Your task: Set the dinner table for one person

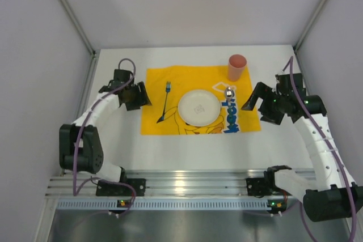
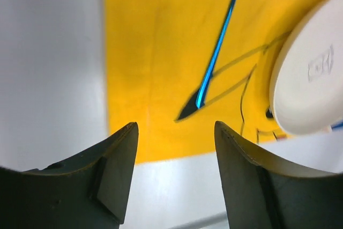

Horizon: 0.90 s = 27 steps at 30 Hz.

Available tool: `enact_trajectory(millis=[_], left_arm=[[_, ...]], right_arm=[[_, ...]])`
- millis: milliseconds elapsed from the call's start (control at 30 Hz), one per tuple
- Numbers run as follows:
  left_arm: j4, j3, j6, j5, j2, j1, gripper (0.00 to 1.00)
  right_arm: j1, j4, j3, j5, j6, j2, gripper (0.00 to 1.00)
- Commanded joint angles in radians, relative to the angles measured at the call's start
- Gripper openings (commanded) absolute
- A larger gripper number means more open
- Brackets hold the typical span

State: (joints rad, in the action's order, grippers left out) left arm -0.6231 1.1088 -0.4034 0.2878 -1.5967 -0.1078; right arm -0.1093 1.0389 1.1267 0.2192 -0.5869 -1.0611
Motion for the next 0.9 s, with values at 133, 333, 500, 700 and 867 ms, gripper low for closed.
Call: enact_trajectory(millis=[133,333,500,700,867], left_arm=[[0.83,-0.608,0.257,-0.403,0.548,0.008,0.55],[1.366,-0.96,0.317,-0.521,0.597,0.01,0.65],[1.494,-0.891,0.357,-0.625,0.35,0.016,0.7],[1.791,-0.816,0.377,-0.428,0.01,0.057,0.67],[1.807,-0.816,0.347,-0.437,0.003,0.076,0.97]], right_arm=[[-0.024,-0.06,0.105,0.051,0.099,0.13,1.0],[-0.049,-0.129,0.003,-0.067,0.029,0.245,1.0],[-0.07,-0.14,-0.025,-0.061,0.053,0.309,1.0],[-0.093,-0.198,-0.031,-0.055,0.105,0.308,1.0],[-0.092,-0.241,-0.033,-0.063,0.147,0.27,1.0]])
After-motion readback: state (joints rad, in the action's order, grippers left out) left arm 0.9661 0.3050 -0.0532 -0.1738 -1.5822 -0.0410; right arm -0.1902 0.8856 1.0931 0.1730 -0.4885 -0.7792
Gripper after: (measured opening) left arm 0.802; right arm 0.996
